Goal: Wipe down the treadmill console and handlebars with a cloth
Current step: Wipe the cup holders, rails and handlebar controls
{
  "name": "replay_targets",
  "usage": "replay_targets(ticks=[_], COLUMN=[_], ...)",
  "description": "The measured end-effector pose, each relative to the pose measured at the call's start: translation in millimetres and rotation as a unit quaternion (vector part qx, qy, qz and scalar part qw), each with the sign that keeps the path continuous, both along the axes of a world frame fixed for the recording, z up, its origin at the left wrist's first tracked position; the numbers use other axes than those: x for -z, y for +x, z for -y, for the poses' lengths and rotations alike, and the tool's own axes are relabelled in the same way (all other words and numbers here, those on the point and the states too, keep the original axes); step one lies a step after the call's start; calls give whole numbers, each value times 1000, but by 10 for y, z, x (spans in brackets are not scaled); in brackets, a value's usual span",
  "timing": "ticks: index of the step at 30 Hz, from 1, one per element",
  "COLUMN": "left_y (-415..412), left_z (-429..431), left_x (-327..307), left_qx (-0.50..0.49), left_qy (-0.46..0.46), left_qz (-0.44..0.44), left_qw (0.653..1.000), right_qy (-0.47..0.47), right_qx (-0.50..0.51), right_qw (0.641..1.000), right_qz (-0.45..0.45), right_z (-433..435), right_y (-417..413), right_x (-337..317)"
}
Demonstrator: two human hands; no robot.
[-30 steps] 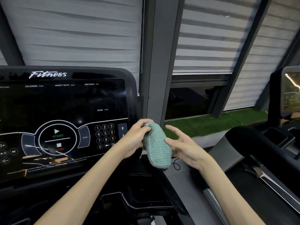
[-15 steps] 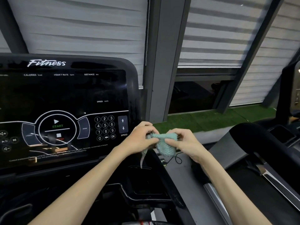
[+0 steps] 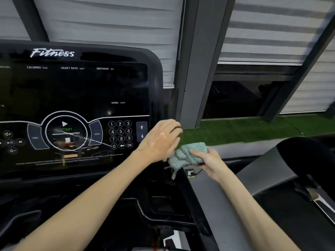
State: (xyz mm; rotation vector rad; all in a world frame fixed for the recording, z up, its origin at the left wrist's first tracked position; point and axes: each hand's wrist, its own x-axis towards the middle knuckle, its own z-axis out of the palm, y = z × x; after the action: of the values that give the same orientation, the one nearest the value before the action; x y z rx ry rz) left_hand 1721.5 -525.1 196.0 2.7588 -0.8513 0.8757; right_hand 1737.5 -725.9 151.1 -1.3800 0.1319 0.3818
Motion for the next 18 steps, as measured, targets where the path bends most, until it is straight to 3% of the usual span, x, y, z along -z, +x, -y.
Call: replay_targets(ticks=[1, 3, 7, 9, 11, 13, 14, 18], left_y=[54, 79, 106, 148, 169, 180, 178, 175], left_z=[-66, -120, -62, -48, -61, -69, -67, -50], left_x=[32, 72, 215, 278, 325, 346, 346, 343], left_qx=[-17, -69, -142, -174, -190, -189, -188, -188], left_qy=[31, 90, 153, 173, 181, 173, 169, 169], left_qz=[24, 29, 36, 59, 86, 104, 105, 117], left_qw=[999, 993, 977, 968, 961, 961, 962, 960], right_qy=[-98, -299, -543, -567, -557, -578, -590, -586], right_qx=[7, -13, -81, -124, -187, -240, -247, -243], right_qw=[995, 950, 804, 778, 778, 746, 729, 725], right_qz=[22, 94, 228, 243, 224, 228, 243, 270], right_z=[-16, -81, -348, -494, -611, -635, -614, -540], right_y=[93, 272, 523, 635, 610, 452, 363, 412], right_x=[55, 160, 456, 763, 1096, 1310, 1355, 1446])
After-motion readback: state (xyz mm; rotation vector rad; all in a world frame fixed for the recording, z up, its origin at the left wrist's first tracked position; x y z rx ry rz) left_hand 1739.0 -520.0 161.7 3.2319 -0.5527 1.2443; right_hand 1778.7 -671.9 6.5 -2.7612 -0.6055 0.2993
